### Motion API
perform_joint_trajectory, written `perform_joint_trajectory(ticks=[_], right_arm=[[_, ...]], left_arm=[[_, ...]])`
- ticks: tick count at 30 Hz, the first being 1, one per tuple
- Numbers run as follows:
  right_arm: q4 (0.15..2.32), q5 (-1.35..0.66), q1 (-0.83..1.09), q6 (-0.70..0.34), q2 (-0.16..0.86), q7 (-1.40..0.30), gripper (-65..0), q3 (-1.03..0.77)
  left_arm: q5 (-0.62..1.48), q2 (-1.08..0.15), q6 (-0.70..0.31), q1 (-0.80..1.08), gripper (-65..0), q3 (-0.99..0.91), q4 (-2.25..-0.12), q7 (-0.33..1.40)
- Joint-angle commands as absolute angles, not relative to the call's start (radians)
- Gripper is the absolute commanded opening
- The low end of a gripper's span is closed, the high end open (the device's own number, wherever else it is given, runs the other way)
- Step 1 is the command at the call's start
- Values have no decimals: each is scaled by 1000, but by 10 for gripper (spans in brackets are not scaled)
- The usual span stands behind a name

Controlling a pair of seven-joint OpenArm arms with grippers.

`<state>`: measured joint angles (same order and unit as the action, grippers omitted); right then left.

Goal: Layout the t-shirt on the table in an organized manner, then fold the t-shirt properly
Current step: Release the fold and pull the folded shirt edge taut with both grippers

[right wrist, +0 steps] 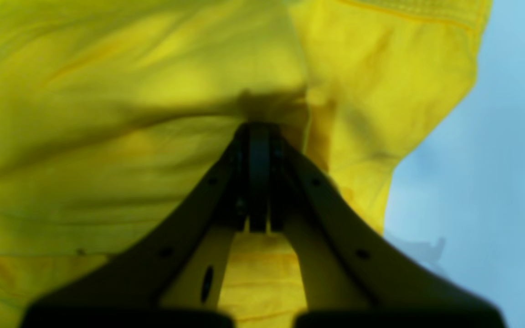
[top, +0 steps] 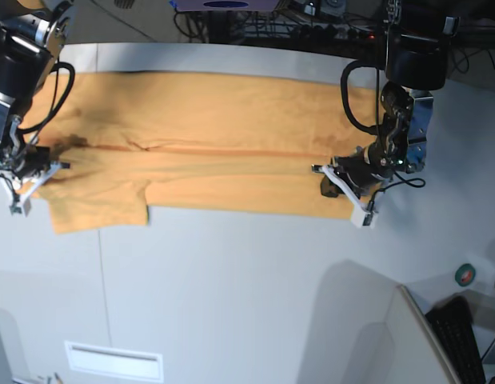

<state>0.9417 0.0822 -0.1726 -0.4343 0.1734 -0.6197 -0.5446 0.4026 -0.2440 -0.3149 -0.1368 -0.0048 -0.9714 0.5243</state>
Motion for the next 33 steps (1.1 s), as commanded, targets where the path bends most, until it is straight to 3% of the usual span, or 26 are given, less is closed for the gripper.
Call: perform_joint_trajectory(ticks=[1,7,11,18,25,28,30,31,33], right_arm=[[921,102,-189,-433,166,-647,-650,-529],[897,105,-245,-421,165,-648,-650,-522],[898,105,-245,-328,170,-642,-650,-521],[1069,104,-197,-331,160,-650,-650,-522],[1377,104,-150,-331,73,-734,-650,-519],[1386,104,-199,-331,68,-733,-650,-469],[1319,104,-262,-331,84,-733,-650,-437],[1270,102,-298,-331,91,-733,-599,-432],[1150,102,-372,-331,97,-687,-405,-429]], left_arm=[[344,-268,-259,-156,-650,-19,-963,570],[343,-280,-260,-266,-650,-16,-858,567],[344,-278,-260,-325,-650,79,-803,555],[355,-285,-260,-294,-650,99,-905,555],[355,-294,-266,-208,-650,-114,-1081,591],[358,-292,-277,-176,-650,-200,-1193,687],[387,-289,-346,-117,-650,-280,-1293,727],[409,-289,-387,-88,-650,-317,-1339,743],[438,-291,-429,-31,-650,-383,-1412,774]])
